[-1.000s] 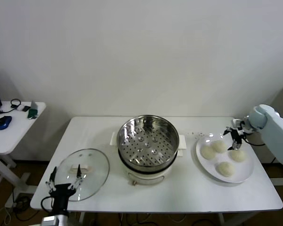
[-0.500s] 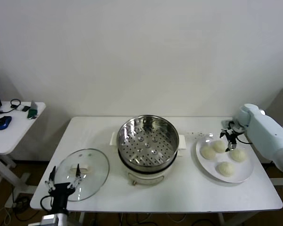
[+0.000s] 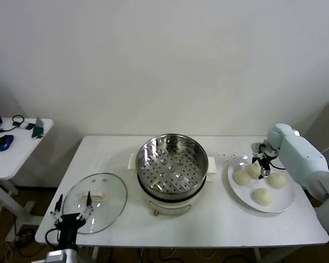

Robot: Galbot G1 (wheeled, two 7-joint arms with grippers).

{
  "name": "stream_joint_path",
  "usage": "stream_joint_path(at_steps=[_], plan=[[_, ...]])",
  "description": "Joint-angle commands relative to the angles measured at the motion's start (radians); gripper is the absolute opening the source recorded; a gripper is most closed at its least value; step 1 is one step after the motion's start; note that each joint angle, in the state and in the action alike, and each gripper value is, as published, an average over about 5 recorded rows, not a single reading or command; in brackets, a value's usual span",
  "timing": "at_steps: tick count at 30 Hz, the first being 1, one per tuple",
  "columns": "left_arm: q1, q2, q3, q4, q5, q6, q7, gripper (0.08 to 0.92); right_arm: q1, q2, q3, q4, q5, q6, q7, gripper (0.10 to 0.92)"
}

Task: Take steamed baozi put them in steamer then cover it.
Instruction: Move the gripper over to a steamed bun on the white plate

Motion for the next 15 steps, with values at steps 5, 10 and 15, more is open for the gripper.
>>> stream_joint_path(at_steps=[5,10,15], plan=[[0.004,-0.003,0.001,0.004,0.001,-0.004,-0.001,0.823,0.004,0.019,0.049,-0.03,-0.069,0.021,0.0,0.737],[0.008,-0.007,0.0,0.004,0.001,-0.009,-0.002,0.823,0.002,0.013,0.06,-0.018,-0.069,0.024,-0.003,0.727],[0.019,-0.007,-0.002,0.003,-0.002,-0.016,-0.003,0.823,0.025,-0.007,0.034,0.019,-0.029,0.026,-0.019,0.721]])
